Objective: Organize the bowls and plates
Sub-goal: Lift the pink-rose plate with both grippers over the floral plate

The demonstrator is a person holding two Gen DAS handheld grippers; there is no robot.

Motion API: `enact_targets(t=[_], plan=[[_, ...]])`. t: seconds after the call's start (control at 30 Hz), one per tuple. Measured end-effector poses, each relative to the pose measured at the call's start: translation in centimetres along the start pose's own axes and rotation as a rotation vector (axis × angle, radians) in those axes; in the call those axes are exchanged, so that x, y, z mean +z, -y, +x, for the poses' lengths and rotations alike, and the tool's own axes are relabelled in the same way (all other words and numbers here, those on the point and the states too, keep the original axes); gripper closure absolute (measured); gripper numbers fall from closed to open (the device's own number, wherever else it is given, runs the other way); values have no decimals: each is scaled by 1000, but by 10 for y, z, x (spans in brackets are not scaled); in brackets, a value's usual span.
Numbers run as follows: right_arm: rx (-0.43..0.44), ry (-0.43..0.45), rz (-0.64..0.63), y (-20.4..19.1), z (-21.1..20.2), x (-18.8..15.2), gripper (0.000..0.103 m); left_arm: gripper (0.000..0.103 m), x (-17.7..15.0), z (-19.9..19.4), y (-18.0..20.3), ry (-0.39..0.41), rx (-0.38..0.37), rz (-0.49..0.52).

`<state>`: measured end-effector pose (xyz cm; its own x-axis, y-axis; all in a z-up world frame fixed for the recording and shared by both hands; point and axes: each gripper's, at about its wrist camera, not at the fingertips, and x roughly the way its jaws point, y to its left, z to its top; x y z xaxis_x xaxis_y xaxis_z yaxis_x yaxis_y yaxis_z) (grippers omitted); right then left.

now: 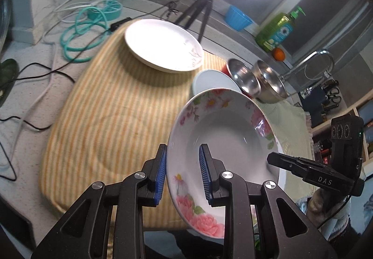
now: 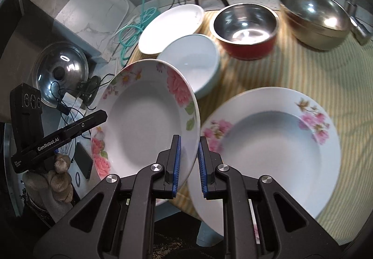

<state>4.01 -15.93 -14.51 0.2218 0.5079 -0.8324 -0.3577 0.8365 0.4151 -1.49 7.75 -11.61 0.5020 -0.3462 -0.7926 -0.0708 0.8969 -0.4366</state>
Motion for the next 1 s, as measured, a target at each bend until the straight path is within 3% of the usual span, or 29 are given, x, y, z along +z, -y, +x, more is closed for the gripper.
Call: enact_targets(t=[0.5, 1.0], plan=[[-99, 14, 132, 91, -41, -28, 88, 78, -25, 56, 80, -114, -77, 109], [-132, -23, 169, 135, -36, -39, 88, 78, -36, 82, 104, -158, -29, 147]])
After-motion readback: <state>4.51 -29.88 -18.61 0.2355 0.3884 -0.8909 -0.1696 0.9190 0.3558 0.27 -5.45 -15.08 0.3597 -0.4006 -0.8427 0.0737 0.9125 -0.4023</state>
